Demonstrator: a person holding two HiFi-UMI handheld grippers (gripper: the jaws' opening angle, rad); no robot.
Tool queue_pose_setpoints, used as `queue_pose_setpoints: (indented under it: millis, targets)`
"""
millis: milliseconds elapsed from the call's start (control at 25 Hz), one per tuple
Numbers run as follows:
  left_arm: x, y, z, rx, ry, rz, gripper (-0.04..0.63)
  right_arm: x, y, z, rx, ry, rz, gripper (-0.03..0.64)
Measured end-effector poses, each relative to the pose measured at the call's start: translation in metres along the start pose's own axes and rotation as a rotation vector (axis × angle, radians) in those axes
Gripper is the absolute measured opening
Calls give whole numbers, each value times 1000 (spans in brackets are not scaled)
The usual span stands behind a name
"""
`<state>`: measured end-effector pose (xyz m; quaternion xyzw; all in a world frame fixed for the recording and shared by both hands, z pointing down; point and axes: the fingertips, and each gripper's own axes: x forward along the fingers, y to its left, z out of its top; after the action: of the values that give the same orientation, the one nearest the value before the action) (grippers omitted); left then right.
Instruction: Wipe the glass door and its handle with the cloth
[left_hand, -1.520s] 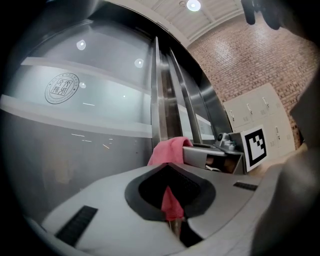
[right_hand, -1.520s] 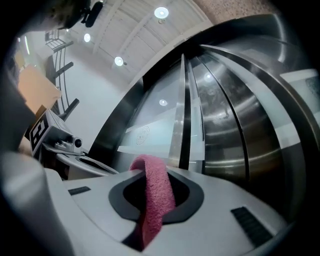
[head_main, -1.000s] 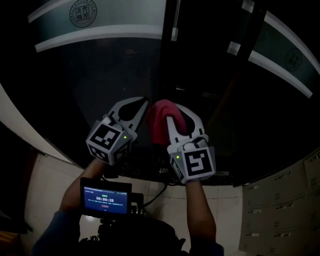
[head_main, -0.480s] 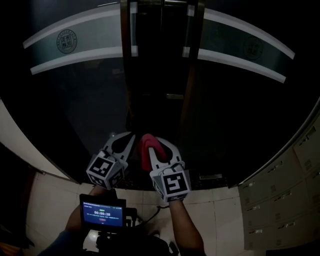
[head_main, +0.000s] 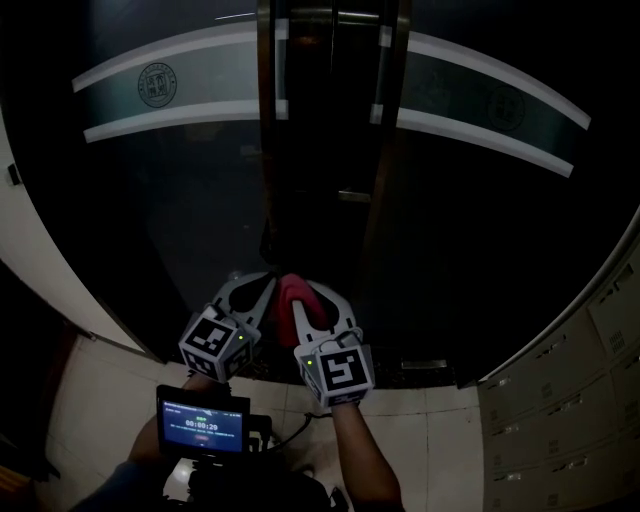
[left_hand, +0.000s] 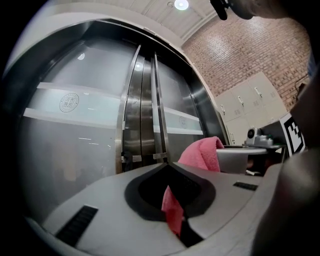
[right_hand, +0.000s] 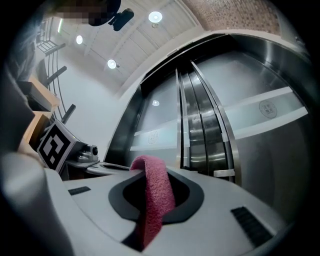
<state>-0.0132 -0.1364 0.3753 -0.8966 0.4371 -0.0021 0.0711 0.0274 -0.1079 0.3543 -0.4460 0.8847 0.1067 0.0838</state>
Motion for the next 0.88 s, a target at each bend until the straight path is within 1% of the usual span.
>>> queue_pose_setpoints:
  millis: [240, 400, 560, 680, 800, 880]
  targets:
    - [1, 15, 4, -10, 5, 19, 15, 23, -8, 0, 19, -36, -3, 29]
    - [15, 39, 13, -23, -28, 25, 15, 61, -28, 13, 30, -45, -41, 29]
    - [29, 74, 17, -8, -49, 12, 15, 110, -50, 26, -32, -41, -62, 29]
    - [32, 106, 16, 16, -46, -4, 15, 152, -78, 37, -58, -44, -111, 29]
    - [31, 133, 7, 51, -34, -17, 15, 189, -100, 31, -83, -4, -167, 29]
    - [33, 147, 0, 53, -25, -31, 15, 207, -109, 22, -107, 33, -193, 29]
